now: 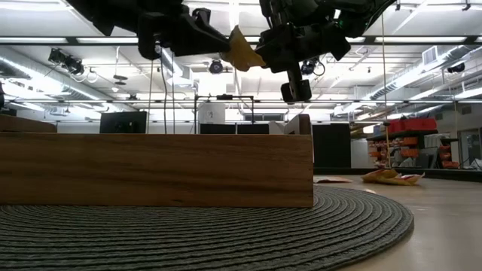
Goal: Pick & Place Tea
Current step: Put the yellow tea bag into the left section of the wooden organizer
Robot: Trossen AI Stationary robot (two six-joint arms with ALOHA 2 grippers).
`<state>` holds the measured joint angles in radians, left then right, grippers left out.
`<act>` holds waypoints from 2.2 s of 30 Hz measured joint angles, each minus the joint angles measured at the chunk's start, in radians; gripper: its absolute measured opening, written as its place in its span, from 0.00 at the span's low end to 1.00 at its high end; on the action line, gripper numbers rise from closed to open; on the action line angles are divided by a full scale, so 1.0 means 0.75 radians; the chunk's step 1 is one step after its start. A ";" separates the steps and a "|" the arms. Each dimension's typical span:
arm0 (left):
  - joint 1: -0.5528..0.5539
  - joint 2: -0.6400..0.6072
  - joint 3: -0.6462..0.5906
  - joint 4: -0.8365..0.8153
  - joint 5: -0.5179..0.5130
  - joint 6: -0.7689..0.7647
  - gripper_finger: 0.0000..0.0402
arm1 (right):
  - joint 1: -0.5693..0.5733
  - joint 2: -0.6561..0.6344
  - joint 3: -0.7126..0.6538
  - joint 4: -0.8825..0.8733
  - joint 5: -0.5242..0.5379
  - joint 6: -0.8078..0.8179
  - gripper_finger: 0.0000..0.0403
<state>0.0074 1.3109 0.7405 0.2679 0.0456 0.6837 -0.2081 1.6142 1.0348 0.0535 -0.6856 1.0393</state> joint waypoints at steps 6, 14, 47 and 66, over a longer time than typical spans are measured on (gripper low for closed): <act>-0.001 0.009 0.000 0.004 -0.008 -0.009 0.16 | 0.001 0.000 -0.001 -0.007 0.008 -0.002 0.00; -0.002 0.009 0.000 -0.001 -0.067 -0.086 0.02 | 0.000 0.000 -0.001 0.001 0.014 -0.005 0.00; -0.195 -0.591 -0.001 -0.793 -0.091 -1.722 0.00 | 0.010 -0.035 -0.001 -0.017 0.142 -0.282 0.37; -0.594 -0.004 0.354 -1.189 -0.181 -2.085 0.00 | 0.247 -0.035 -0.001 -0.247 0.184 -0.756 0.17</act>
<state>-0.4378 1.3083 1.0061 -0.6236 -0.0904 -0.8803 -0.0227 1.5883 1.0344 -0.1321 -0.5477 0.4726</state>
